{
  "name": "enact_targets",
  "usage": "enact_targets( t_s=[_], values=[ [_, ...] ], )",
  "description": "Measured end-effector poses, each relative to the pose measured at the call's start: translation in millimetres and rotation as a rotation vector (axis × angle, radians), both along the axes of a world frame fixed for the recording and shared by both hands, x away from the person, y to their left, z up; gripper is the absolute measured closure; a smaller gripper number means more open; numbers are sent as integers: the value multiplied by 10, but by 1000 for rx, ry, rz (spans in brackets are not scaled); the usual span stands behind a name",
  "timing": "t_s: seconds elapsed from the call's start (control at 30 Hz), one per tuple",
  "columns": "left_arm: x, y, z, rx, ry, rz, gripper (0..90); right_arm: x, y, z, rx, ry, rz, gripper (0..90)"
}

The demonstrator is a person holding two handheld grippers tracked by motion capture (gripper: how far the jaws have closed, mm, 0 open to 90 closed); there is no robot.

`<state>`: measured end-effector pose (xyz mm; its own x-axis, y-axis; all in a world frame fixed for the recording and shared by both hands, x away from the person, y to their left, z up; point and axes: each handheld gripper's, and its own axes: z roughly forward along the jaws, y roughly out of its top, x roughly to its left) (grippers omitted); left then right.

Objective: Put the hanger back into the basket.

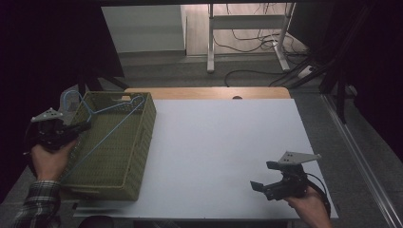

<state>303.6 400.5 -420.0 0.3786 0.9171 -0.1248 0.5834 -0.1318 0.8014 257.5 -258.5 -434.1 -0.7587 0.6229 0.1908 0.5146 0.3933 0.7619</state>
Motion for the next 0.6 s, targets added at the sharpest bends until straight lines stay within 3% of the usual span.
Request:
enact_targets(
  t_s=[0.27,0.4,0.6],
  values=[
    [92,29,-214,-21,45,6,870,9,7,-35,-14,6,1,18],
    [139,0,-276,12,94,-2,869,10,-1,-43,-16,11,-2,18],
    [173,-1,-319,41,136,15,861,9,-1,-55,-23,9,-2,17]
  ],
)
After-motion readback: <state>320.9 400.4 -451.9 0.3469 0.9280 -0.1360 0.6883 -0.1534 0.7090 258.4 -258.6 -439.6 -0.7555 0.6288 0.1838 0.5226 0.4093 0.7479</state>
